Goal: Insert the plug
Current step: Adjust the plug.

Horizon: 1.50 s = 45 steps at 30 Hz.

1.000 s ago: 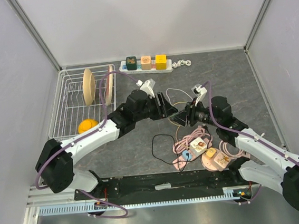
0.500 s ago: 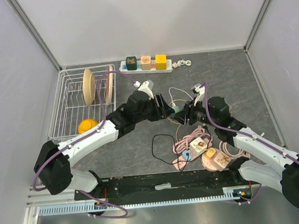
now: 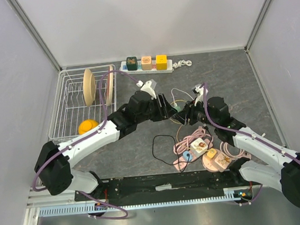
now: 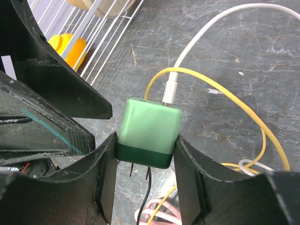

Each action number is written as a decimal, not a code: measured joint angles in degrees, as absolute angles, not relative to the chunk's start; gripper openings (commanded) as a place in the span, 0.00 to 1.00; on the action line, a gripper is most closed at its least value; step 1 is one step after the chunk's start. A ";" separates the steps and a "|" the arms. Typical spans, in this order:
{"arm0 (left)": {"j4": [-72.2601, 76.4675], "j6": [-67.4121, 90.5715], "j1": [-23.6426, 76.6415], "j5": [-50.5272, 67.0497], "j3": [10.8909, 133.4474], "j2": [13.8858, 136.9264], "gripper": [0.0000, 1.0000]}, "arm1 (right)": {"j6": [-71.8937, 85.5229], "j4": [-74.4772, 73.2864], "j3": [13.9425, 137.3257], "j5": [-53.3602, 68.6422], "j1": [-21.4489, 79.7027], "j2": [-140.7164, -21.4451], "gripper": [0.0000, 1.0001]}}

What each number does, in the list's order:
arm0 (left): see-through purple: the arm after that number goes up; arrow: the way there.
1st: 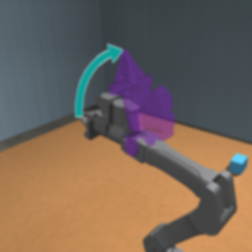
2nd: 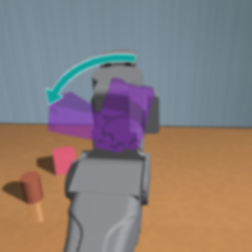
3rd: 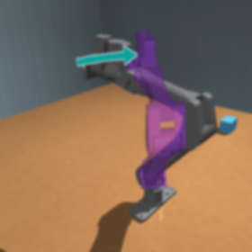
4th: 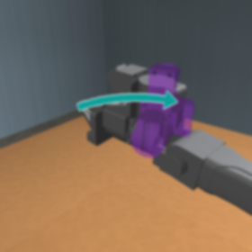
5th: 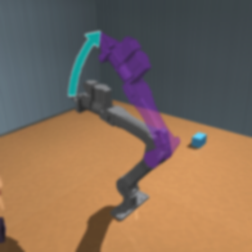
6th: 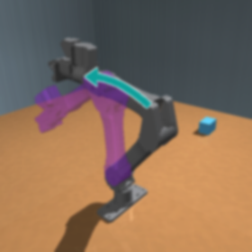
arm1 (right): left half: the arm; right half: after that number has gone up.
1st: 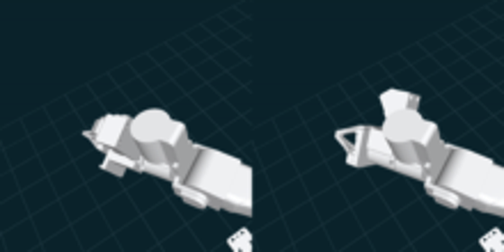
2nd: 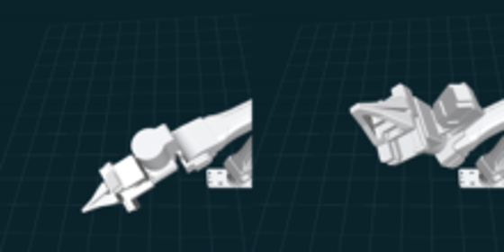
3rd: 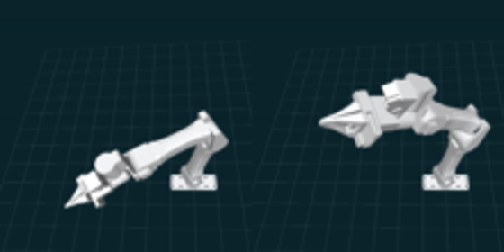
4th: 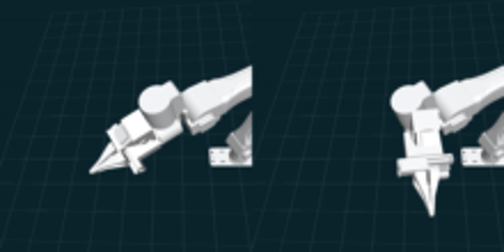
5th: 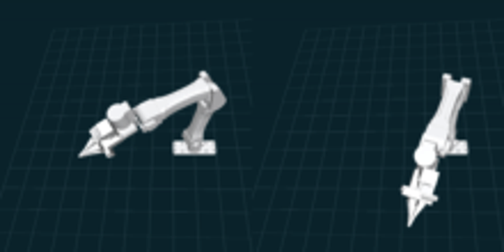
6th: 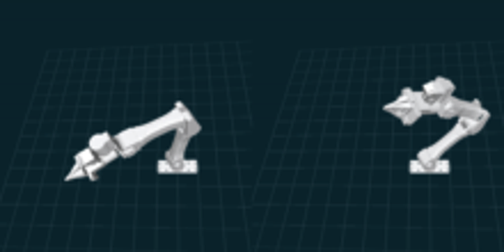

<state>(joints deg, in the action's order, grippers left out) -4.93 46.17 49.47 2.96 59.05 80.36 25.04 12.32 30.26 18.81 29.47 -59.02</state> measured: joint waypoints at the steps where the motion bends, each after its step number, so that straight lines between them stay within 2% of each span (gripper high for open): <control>1: -4.54 46.35 49.45 2.96 59.09 80.84 0.61 | 25.02 12.16 30.26 18.31 29.45 -59.13 0.03; 11: -2.22 48.53 49.28 2.66 60.80 85.82 0.59 | 25.04 11.75 30.26 17.61 30.46 -58.92 0.04; 14: -1.23 49.60 49.25 2.66 60.80 87.07 0.56 | 25.04 11.97 30.24 18.41 30.68 -58.54 0.04; 17: -0.54 50.41 49.25 2.83 60.80 87.37 0.48 | 25.06 12.03 30.24 18.41 30.65 -58.30 0.04; 19: -0.10 50.81 49.25 3.20 60.80 87.39 0.32 | 25.10 12.25 30.24 18.39 30.65 -58.19 0.18; 20: -0.19 50.76 49.25 2.96 60.80 87.39 0.24 | 25.15 12.36 30.24 18.33 30.65 -58.15 0.28; 21: -0.05 51.35 49.12 3.20 60.80 87.39 0.13 | 25.15 12.34 30.22 18.15 30.65 -58.11 0.49; 22: 0.14 51.62 49.10 3.16 60.82 87.39 0.08 | 25.19 12.47 30.15 17.76 30.65 -58.11 0.57; 23: 0.19 51.64 49.10 3.27 60.84 87.35 0.02 | 25.19 12.40 30.13 17.37 30.83 -58.11 0.71; 26: -0.62 50.48 49.15 3.81 60.97 87.15 0.02 | 25.08 12.19 30.13 15.99 30.94 -58.04 0.89; 29: -2.02 47.51 48.69 4.86 60.99 86.26 0.02 | 25.02 11.27 30.13 14.90 30.39 -58.02 0.94; 37: -4.12 37.69 47.92 5.52 61.04 81.52 0.02 | 25.96 12.64 32.73 20.34 28.71 -60.71 0.96; 43: -3.64 32.23 47.09 6.13 61.04 79.18 0.02 | 29.41 16.16 33.71 31.00 22.98 -62.67 0.97; 45: -6.44 30.02 45.91 6.24 60.77 78.15 0.02 | 30.17 17.04 34.50 30.87 19.29 -63.33 0.98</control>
<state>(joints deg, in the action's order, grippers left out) -6.44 30.02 45.91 6.24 60.77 78.15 30.17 17.04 34.50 30.87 19.29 -63.33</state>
